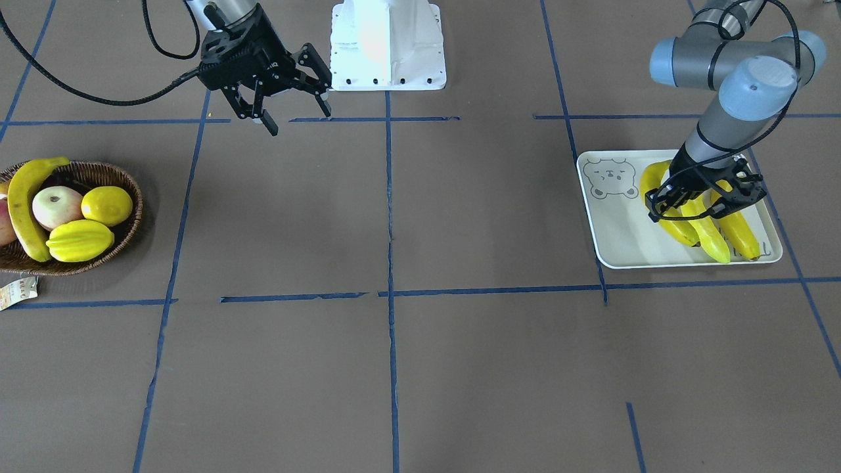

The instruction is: Transfer all bananas from basket to plate

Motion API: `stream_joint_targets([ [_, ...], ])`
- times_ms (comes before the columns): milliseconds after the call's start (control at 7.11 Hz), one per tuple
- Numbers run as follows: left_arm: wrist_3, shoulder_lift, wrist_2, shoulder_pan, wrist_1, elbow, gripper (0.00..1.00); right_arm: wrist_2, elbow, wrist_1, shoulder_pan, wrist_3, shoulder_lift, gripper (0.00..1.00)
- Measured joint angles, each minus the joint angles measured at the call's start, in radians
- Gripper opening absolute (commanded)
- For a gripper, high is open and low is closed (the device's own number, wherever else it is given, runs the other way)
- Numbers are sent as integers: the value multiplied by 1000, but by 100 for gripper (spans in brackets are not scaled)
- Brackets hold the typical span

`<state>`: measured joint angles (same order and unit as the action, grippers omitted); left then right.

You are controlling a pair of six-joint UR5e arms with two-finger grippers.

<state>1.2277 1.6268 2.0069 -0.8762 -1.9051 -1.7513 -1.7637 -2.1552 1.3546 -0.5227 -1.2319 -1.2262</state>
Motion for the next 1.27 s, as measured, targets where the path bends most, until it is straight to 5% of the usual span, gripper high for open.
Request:
stream_joint_targets([
  [141,0,-7,-17,3,-1,20,8,0,4,-3,0,0,2,100],
  [281,0,-7,-27,6,-3,34,75,1,4,-5,-1,0,5,100],
  [422,-1,-6,-30,7,-5,40,99,1,1,-7,-2,0,7,100],
  [844,-20,-5,-32,4,-5,22,100,-11,-7,-4,-23,0,2,100],
  [1267,-79,0,-21,-10,104,-150,100,-50,-25,-3,-86,62,-95,100],
])
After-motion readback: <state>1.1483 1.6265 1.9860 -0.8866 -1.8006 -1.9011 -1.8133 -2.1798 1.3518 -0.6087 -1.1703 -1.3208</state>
